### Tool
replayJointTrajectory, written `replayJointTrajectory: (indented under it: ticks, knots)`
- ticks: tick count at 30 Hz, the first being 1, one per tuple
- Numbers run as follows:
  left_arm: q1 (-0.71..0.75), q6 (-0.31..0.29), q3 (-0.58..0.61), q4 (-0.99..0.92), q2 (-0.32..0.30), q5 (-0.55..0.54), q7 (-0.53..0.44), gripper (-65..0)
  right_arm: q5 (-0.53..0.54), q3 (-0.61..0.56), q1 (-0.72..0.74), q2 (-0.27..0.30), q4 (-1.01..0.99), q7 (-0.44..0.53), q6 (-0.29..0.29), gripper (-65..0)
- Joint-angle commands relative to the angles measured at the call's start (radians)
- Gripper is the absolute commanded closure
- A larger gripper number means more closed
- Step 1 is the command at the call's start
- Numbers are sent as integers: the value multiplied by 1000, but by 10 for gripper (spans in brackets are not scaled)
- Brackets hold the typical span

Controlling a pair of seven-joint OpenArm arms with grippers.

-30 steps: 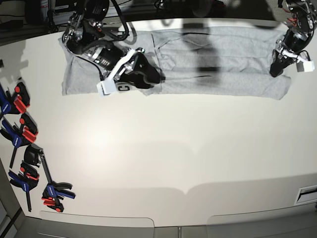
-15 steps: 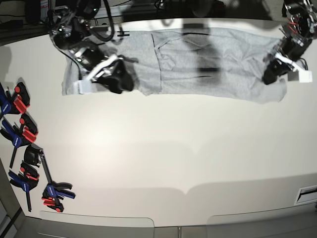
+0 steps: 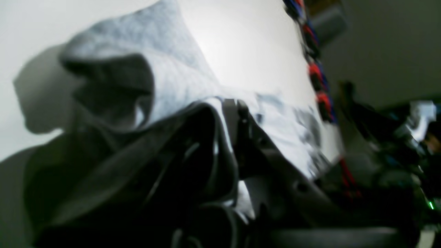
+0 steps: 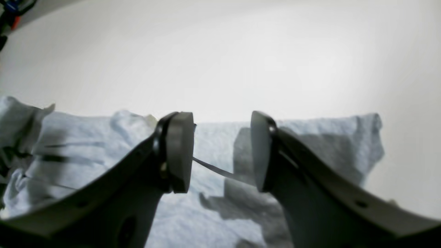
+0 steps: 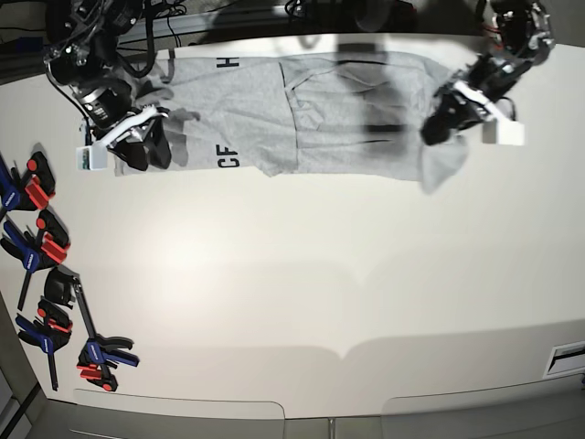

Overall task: Fold the T-shirt properly
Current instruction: 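Grasp the opposite shirt end with the left gripper and fold it inward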

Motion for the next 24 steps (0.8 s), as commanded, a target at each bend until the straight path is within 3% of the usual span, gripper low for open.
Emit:
replayJointTrajectory:
  ticks: [1,9,17,24]
  knots:
    - [-4,-12,27,20,-8,-31,-26,0,-1,3,5,11,19,32,-14,-254]
    - [-12,-12,230,20,-7,30,-40,0,-130,3,5,16,19,61,-114,-254]
    - [-47,-12,311,20,87,131,-69,0,-126,3,5,19,19,72,-121,-254]
    - [-115,-12,331,19,122,263,-104,0,-121,2,5,20,19,72,-121,-254]
